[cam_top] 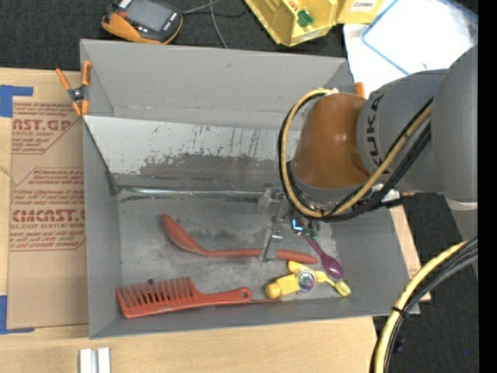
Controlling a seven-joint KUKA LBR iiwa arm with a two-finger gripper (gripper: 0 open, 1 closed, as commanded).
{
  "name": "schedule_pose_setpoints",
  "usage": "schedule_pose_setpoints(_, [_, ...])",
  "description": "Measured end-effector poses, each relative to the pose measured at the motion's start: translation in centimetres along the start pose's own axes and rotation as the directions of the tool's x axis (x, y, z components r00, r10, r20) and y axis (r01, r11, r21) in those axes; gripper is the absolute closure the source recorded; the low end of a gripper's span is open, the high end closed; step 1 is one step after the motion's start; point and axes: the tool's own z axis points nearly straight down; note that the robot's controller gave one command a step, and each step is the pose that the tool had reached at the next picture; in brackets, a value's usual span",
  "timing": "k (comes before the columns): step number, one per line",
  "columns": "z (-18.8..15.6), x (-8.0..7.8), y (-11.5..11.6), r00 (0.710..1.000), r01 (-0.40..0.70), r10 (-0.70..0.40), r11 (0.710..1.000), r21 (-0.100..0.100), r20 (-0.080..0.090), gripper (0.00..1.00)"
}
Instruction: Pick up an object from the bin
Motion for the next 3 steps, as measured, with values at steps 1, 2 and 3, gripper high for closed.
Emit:
schedule_pose_setpoints(1, [2.1,2.1,1.7,0.992,0.123,-0.123,0.992,-0.001,-0.017,0.0])
schedule_pose_setpoints(2, [5.0,1.2,9.2,1.0,-0.012,0.012,1.0,-0.002,0.001,0.0])
schedule_pose_setpoints(3, [5.0,1.4,9.0,0.924,0.382,-0.382,0.924,-0.001,-0.005,1.0])
